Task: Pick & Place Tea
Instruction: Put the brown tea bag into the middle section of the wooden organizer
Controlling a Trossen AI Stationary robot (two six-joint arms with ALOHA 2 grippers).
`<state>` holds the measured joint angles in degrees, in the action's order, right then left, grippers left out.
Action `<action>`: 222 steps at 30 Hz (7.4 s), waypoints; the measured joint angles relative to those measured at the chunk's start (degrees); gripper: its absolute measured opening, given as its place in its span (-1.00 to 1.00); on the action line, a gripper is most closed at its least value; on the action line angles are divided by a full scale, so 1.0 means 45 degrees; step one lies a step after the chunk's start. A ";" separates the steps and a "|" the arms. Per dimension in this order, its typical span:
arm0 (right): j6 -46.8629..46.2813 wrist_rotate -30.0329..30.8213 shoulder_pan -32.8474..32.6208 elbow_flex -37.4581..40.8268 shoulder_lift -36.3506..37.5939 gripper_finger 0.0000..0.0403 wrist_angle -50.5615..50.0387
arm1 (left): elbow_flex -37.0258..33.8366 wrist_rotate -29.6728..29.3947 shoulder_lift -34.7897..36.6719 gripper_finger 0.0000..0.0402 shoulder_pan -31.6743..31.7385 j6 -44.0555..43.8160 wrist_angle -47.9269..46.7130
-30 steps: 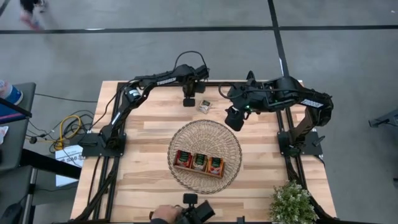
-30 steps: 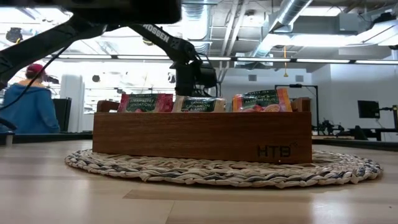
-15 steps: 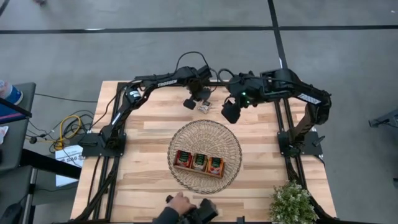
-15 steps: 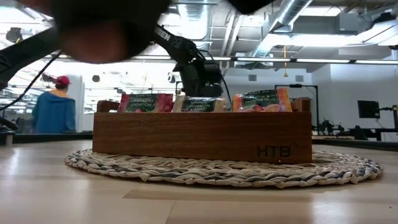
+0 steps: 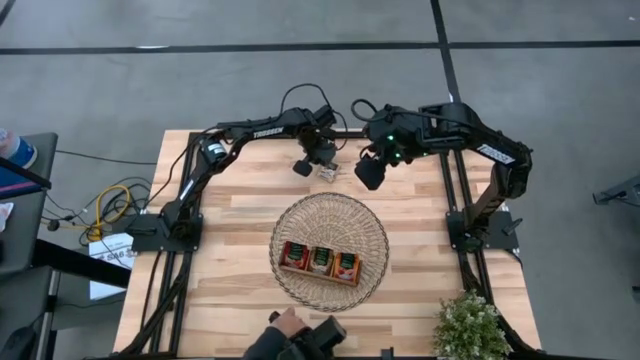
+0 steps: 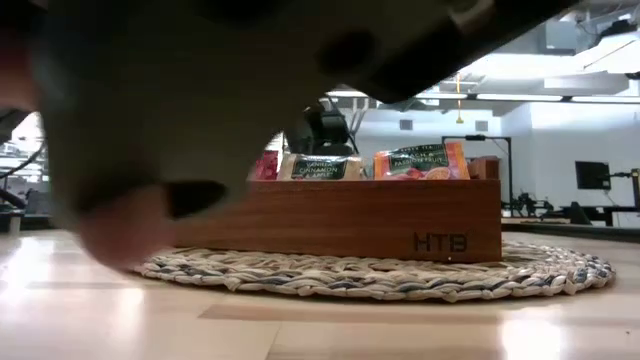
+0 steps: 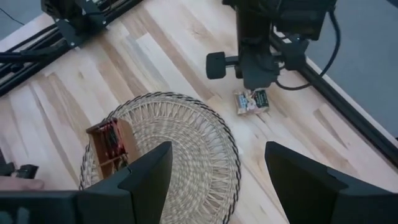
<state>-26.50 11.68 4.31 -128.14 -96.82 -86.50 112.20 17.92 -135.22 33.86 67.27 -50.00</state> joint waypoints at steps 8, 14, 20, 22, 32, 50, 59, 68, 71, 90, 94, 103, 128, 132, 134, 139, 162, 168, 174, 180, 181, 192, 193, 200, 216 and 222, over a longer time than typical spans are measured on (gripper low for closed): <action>0.0233 -0.0612 0.0162 0.0000 -0.0001 0.24 0.0031 | 0.0000 0.1123 -0.0165 -1.00 0.0213 -0.0081 0.0273; 0.0223 -0.0692 0.0162 0.0000 0.0000 0.24 0.0089 | 0.0008 0.1874 -0.0401 -1.00 0.0618 -0.0310 -0.0388; 0.0127 -0.0910 0.0162 0.0000 0.0000 0.24 0.0102 | 0.0014 0.1538 -0.0607 -1.00 0.0888 -0.0554 -0.0579; 0.0103 -0.0939 0.0162 0.0000 0.0000 0.24 0.0125 | 0.0032 0.0952 -0.0567 -1.00 0.0729 -0.0610 -0.0601; -0.0010 -0.0946 0.0157 0.0000 -0.0001 0.24 0.0366 | 0.0079 -0.1196 -0.0486 -1.00 0.1054 -0.3015 -0.3937; 0.0144 -0.0624 -0.0522 0.0000 -0.0003 0.24 0.0529 | -0.0013 -0.1644 0.0664 -1.00 0.1889 -1.0213 -0.7411; 0.0469 0.0739 -0.1082 0.0000 0.0010 0.24 0.0526 | -0.2368 -0.0578 0.4500 -1.00 0.1971 -1.1446 -0.5176; 0.2255 0.1308 -0.0905 -0.0005 0.0010 0.24 0.1973 | -0.8871 -0.0923 1.0357 -1.00 0.1708 -1.4186 0.3119; 0.2795 0.0982 -0.0613 -0.0005 0.0007 0.24 0.2620 | -0.9010 -0.1251 1.0642 -1.00 0.1500 -1.4818 0.3223; 0.2565 0.1073 -0.0423 -0.0005 0.0000 0.24 0.2074 | -0.9039 -0.2357 0.7865 0.08 0.1041 -1.6184 0.2953; 0.2560 0.1069 -0.0177 -0.0005 0.0000 0.24 0.2079 | -0.9039 -0.3595 0.7065 0.17 0.0949 -1.7130 0.2805; 0.2320 0.0720 0.0078 -0.0005 0.0000 0.24 0.2084 | -0.9039 -0.3959 0.6066 0.18 0.0696 -1.6911 0.2706; 0.2322 0.0709 0.0259 -0.0005 -0.0005 0.24 0.2089 | -0.8971 -0.4158 0.4745 -0.35 0.0282 -1.6131 0.2902; 0.2327 0.0709 0.0313 -0.0005 -0.0005 0.24 0.2089 | -0.8980 -0.4415 0.4741 -0.76 0.0138 -1.6102 0.2910; 0.2331 0.0709 0.0332 -0.0005 -0.0005 0.24 0.2071 | -0.8998 -0.4711 0.4792 -0.91 0.0050 -1.5931 0.2871; 0.2534 0.0724 0.0329 -0.0005 -0.0005 0.24 0.1940 | -0.9087 -0.5674 0.5385 -0.93 -0.0113 -1.5493 0.2762; 0.3157 -0.0410 0.2777 -0.0009 0.0022 0.24 0.3078 | -0.9054 -1.1555 1.2850 -0.95 -0.4152 -1.3656 0.4146; 0.2111 -0.4489 0.4091 0.0005 -0.0616 0.24 0.4807 | -0.9039 -1.2875 1.2959 -0.95 -0.5764 -1.1817 0.4975; 0.1154 -0.7217 0.4383 0.0007 -0.1553 0.24 0.5553 | -0.9034 -1.4492 1.2854 -0.95 -0.6627 -1.0482 0.5415; 0.0428 -0.8480 0.4366 0.0015 -0.2274 0.24 0.6705 | -0.9029 -1.4781 1.2866 -0.95 -0.6936 -1.0415 0.5455; 0.0315 -0.8518 0.4297 -0.0004 -0.2365 0.24 0.7068 | -0.9029 -1.4811 1.2866 -0.95 -0.6971 -1.0414 0.5465; -0.0448 -0.8626 0.4276 0.0002 -0.3067 0.24 0.8125 | -0.9029 -1.5032 1.2866 -0.95 -0.7036 -0.9629 0.6204; -0.0451 -0.8616 0.4236 -0.0010 -0.3135 0.24 0.8181 | -0.9029 -1.5034 1.2866 -0.95 -0.7036 -0.9508 0.6349; -0.0697 -0.8539 0.4252 0.0000 -0.3378 0.24 0.8697 | -0.9029 -1.5037 1.2866 -0.95 -0.7050 -0.9346 0.6524; -0.0797 -0.8597 0.4301 -0.0005 -0.3361 -0.22 0.8762 | -0.9029 -1.5001 1.2866 -0.95 -0.7050 -0.9088 0.6946; -0.0617 -0.8606 0.4301 -0.0004 -0.3361 -0.70 0.8771 | -0.9029 -1.5038 1.2866 -0.95 -0.7055 -0.9088 0.6976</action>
<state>-29.28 -27.04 23.66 -128.16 -111.94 -47.03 71.57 -49.75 -77.32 2.11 26.37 -18.61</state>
